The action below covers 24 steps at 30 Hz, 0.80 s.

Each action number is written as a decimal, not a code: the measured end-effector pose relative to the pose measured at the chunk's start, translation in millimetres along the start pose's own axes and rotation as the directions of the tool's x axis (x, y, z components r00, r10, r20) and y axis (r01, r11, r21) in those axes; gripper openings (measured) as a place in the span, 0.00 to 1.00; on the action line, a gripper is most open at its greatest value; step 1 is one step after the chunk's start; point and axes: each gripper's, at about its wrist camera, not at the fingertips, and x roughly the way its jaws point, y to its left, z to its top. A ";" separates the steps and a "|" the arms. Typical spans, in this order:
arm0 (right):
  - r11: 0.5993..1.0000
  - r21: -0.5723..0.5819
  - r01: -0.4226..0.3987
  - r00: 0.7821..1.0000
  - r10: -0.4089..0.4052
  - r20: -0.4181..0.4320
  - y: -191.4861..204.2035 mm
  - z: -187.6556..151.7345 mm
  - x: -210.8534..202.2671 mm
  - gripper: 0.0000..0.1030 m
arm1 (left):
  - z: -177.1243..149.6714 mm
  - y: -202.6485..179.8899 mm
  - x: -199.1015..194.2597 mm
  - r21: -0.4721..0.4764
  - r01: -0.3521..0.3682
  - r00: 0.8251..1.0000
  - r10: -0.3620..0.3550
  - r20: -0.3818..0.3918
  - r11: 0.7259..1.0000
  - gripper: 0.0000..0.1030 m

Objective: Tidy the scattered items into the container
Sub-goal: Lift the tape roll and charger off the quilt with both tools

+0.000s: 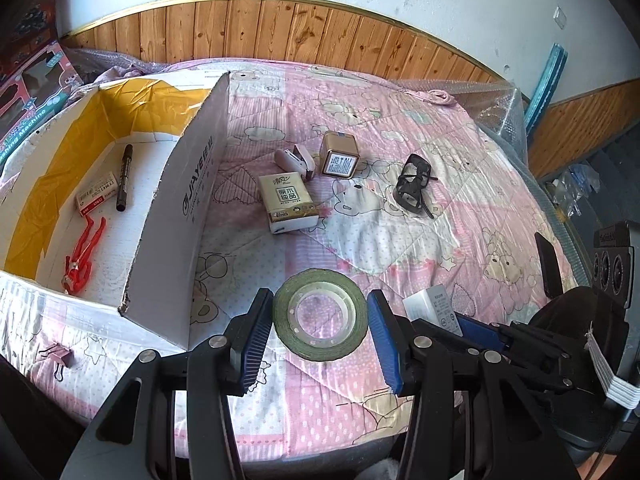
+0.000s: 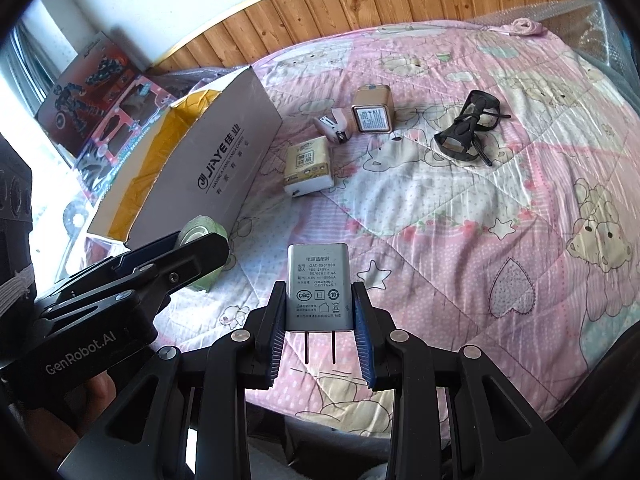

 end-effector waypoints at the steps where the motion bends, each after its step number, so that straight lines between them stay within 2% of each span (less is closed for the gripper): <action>1: 1.000 -0.004 0.000 1.000 0.001 0.003 1.8 0.4 -1.0 0.31 | 0.8 1.0 -0.7 -0.003 0.001 1.000 -0.001 0.002 1.000 0.48; 24: 0.998 -0.060 -0.024 0.999 0.027 0.039 29.4 16.3 -14.8 0.31 | 11.8 18.6 -16.2 -0.047 0.018 0.999 -0.016 0.041 0.999 0.48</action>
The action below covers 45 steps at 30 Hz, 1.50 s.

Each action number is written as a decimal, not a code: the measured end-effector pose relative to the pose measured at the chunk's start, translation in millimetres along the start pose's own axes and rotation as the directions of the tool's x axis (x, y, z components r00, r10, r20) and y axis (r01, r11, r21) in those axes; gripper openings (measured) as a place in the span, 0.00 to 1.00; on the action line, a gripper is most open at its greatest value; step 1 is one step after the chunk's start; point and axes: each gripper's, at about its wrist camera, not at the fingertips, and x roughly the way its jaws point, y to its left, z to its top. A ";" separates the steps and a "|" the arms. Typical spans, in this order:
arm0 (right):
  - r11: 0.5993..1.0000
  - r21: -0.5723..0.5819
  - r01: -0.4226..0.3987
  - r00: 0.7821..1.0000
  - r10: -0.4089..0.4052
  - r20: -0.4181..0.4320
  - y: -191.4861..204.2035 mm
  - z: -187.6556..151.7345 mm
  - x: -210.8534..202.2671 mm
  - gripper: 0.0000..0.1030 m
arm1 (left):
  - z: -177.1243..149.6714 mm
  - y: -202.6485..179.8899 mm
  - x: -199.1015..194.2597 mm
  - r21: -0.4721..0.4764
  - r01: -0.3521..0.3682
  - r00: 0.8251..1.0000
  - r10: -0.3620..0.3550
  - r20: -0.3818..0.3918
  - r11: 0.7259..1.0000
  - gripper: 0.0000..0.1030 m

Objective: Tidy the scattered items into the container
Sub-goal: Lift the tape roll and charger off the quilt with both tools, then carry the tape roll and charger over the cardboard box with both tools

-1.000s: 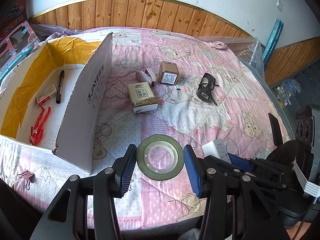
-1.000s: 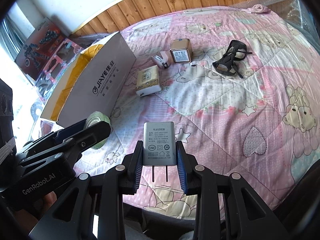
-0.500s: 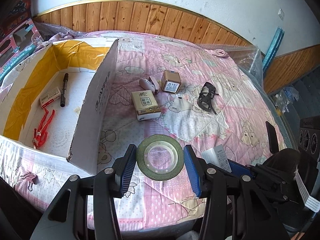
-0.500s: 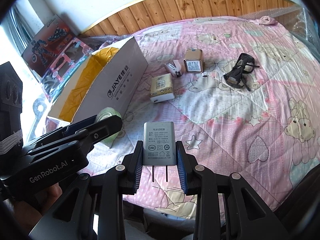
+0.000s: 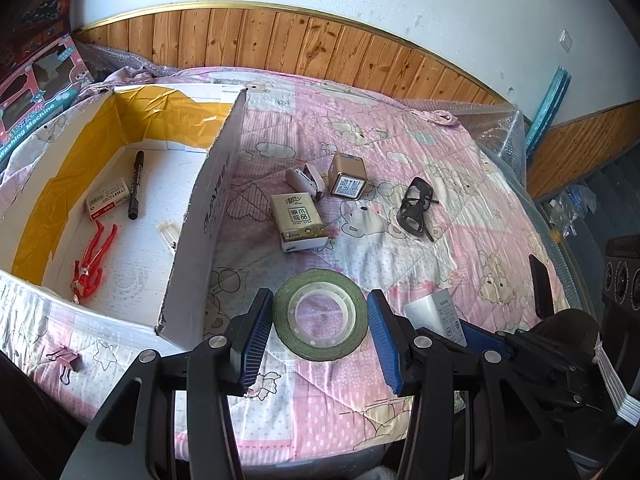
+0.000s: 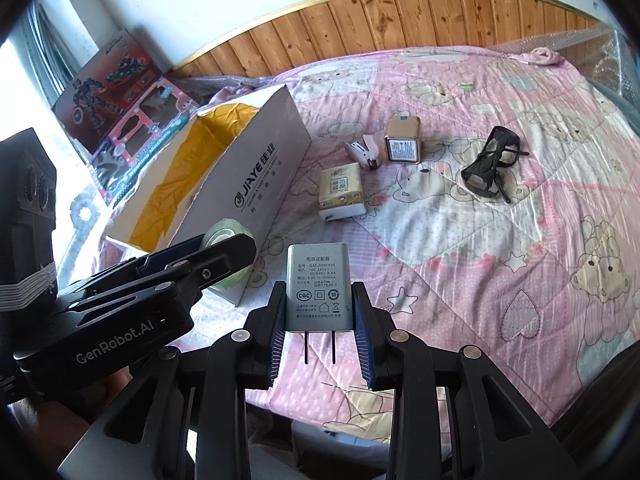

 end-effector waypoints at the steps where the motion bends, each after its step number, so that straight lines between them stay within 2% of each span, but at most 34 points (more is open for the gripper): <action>1: 1.000 -0.003 -0.001 1.000 0.001 0.001 1.4 0.9 -0.1 0.31 | 0.6 1.7 -1.2 -0.004 0.000 1.000 0.000 0.003 1.000 0.48; 23: 0.999 -0.050 -0.006 1.000 0.007 0.016 32.0 22.2 2.6 0.31 | 12.9 36.3 -24.2 -0.079 0.011 0.999 -0.007 0.054 0.997 0.48; 45: 0.992 -0.118 -0.031 0.999 0.032 0.008 77.4 46.1 17.0 0.31 | 24.0 89.6 -40.1 -0.169 0.020 0.996 -0.006 0.084 0.985 0.48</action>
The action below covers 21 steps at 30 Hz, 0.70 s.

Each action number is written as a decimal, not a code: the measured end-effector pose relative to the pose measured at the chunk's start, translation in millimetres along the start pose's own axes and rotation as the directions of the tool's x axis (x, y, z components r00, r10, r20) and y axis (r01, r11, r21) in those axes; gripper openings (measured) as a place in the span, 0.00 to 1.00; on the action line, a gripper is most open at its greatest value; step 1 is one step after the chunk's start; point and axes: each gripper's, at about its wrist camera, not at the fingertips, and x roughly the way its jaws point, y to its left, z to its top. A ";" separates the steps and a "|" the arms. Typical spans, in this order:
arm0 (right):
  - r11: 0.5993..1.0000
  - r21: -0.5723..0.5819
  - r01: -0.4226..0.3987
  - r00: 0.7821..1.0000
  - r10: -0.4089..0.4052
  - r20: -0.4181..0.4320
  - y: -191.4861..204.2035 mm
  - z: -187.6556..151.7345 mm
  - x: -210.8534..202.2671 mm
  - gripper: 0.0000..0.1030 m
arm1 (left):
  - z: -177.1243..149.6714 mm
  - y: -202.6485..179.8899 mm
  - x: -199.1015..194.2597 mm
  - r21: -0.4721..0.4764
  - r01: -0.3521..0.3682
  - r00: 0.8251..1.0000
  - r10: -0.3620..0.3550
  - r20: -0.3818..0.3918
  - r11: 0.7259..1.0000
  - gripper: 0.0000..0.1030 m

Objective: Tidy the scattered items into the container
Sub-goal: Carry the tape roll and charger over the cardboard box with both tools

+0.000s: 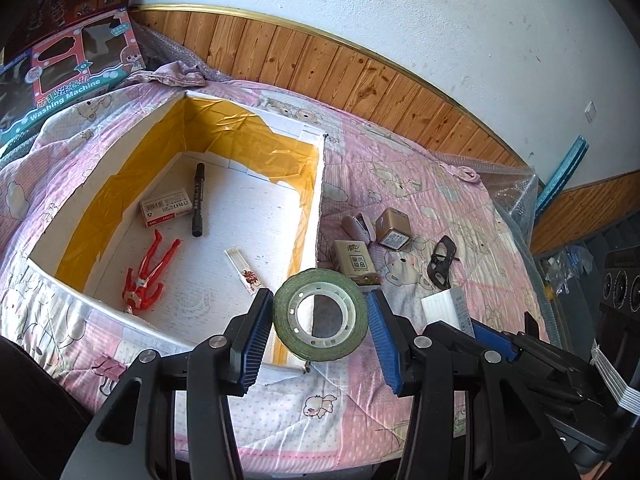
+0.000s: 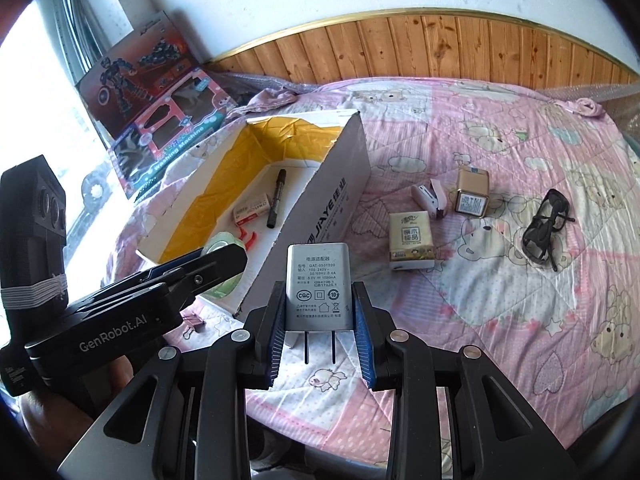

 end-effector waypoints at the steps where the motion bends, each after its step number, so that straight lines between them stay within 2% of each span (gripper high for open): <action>1: 1.000 -0.002 -0.001 1.000 0.001 0.000 1.5 1.4 0.9 0.31 | 1.0 3.0 -0.1 -0.005 -0.003 1.000 0.003 0.001 1.000 0.48; 21: 0.998 -0.061 -0.033 0.999 0.033 -0.003 34.1 36.6 21.5 0.31 | 22.1 43.5 -0.7 -0.077 -0.033 0.999 0.035 0.021 0.996 0.48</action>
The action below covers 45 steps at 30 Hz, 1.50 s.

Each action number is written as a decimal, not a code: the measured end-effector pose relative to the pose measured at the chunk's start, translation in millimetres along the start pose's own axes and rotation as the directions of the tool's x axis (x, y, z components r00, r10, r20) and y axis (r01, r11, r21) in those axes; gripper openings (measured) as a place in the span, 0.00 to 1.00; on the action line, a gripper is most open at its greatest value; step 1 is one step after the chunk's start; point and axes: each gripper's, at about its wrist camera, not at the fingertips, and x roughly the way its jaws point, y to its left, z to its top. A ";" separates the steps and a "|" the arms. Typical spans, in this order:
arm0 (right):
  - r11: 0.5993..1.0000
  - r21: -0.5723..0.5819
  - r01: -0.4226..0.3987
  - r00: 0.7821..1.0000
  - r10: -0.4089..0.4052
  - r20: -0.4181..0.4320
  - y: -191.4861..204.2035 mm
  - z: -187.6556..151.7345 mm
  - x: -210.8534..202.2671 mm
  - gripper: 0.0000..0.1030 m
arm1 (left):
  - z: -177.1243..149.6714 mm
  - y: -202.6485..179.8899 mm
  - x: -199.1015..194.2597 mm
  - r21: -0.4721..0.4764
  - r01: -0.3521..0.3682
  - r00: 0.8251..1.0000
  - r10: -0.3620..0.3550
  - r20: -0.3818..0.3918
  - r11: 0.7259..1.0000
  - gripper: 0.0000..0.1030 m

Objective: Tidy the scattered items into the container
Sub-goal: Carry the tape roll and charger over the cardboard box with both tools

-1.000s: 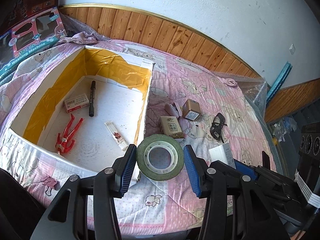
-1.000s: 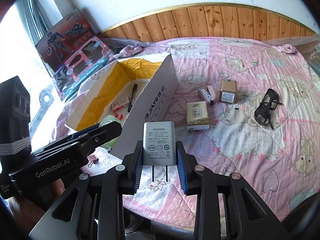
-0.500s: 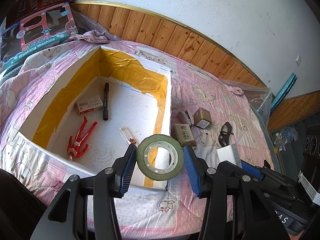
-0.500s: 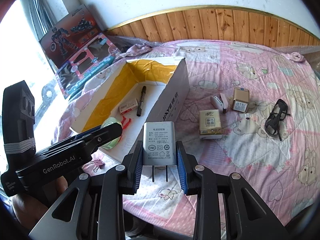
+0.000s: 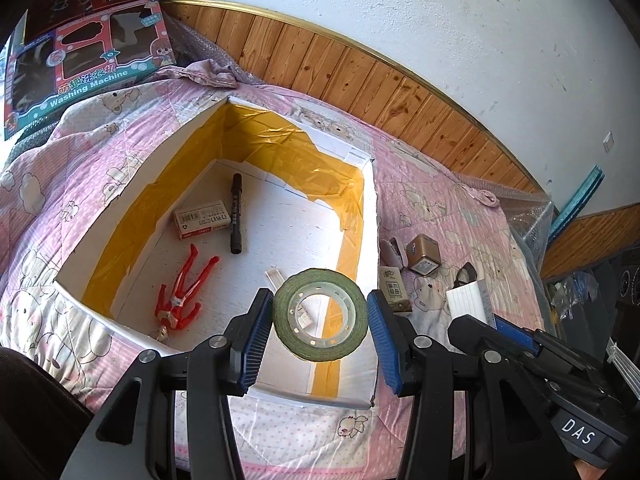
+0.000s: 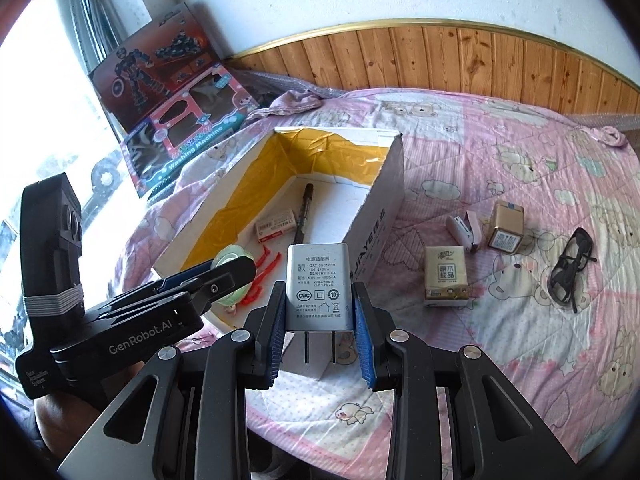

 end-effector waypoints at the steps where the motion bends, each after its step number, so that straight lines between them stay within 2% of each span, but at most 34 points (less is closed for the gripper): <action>1: 1.000 -0.003 -0.001 1.000 0.001 0.001 1.0 1.5 0.5 0.31 | 1.0 1.4 0.4 -0.003 -0.001 1.000 0.001 0.000 1.000 0.48; 25: 0.999 -0.053 -0.003 1.000 0.003 0.008 16.5 36.2 19.6 0.31 | 20.5 23.6 17.1 -0.060 -0.015 1.000 0.014 -0.019 0.998 0.48; 45: 0.996 -0.089 0.018 1.000 -0.017 0.018 19.3 78.4 44.2 0.31 | 39.0 28.7 37.3 -0.050 -0.034 0.999 0.032 -0.041 0.998 0.48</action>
